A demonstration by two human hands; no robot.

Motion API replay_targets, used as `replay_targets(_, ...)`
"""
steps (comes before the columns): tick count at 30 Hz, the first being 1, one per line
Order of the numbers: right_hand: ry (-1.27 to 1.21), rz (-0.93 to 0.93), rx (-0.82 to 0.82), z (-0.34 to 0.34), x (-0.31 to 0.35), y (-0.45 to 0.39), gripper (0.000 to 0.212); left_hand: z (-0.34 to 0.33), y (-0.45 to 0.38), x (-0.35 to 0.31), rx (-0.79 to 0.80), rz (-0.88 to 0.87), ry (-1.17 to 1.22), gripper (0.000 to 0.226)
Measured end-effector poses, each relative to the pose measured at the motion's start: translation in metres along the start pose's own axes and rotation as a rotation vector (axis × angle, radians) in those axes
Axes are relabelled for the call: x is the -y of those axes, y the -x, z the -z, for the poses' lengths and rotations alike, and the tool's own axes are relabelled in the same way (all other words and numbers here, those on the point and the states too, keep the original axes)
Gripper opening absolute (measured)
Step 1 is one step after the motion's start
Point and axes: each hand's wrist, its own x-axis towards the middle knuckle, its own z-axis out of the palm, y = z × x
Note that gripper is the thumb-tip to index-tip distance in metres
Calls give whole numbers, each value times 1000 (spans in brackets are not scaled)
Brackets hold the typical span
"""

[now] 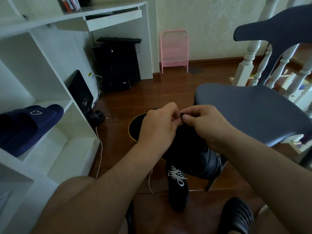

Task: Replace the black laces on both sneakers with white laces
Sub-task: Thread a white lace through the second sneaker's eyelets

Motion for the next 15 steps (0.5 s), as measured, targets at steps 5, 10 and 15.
replay_targets(5, 14, -29, 55, -2, -7, -1, 21, 3, -2, 6, 93, 112, 56, 27)
replay_targets(10, -166, -107, -84, 3, -4, -7, 24, 3, -3, 6, 102, 161, 38, 60)
replay_targets(15, -502, -161, -309, 14, 1, -14, 27, 7, 2, 9, 147, 236, -131, 81)
